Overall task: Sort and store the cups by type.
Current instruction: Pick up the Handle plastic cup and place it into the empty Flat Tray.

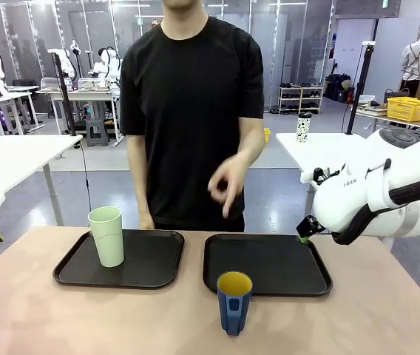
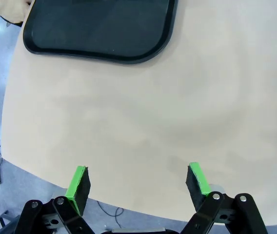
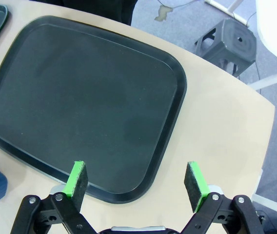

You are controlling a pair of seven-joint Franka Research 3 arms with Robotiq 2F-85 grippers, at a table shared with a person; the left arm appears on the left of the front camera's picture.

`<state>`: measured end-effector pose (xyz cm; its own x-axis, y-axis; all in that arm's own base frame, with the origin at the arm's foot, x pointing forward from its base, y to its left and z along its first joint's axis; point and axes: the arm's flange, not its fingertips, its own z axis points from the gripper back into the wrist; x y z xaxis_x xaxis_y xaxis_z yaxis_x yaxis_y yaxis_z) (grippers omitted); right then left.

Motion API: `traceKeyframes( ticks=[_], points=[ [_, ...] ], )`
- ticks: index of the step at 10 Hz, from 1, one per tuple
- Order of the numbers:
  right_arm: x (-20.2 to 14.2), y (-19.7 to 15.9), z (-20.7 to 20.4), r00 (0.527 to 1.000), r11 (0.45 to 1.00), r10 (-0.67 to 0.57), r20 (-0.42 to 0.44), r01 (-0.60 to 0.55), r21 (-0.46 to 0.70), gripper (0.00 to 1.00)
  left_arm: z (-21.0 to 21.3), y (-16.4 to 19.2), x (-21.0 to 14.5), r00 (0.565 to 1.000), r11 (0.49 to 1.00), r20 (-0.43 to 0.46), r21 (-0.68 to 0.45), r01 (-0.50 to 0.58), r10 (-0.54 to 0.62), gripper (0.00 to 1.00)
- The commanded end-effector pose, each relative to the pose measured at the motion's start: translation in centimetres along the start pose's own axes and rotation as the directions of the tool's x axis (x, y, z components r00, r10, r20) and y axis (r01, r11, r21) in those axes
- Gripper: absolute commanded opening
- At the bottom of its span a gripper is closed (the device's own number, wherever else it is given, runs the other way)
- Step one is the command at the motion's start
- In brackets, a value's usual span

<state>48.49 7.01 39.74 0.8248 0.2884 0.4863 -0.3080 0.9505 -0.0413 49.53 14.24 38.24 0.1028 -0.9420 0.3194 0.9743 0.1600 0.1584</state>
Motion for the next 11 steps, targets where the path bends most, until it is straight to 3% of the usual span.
traceKeyframes(
  ticks=[1, 10, 11],
  points=[
    [0.0, -0.3, -0.1, 1.000, 1.000, -0.005, 0.008, 0.005, 0.001, 1.00, -0.1, 0.5, -0.3, 0.999, 1.000, 0.027, 0.015, 0.019, -0.019, 1.00],
    [0.0, 0.0, 0.0, 1.000, 1.000, 0.000, 0.000, 0.000, 0.000, 1.00, -0.1, 0.5, -0.3, 0.999, 1.000, 0.027, 0.015, 0.019, -0.019, 1.00],
    [0.3, 0.8, 0.5, 0.985, 0.986, 0.164, -0.047, -0.165, -0.020, 1.00, -0.1, 0.5, -0.3, 0.999, 1.000, 0.027, 0.015, 0.019, -0.019, 1.00]
  ],
)
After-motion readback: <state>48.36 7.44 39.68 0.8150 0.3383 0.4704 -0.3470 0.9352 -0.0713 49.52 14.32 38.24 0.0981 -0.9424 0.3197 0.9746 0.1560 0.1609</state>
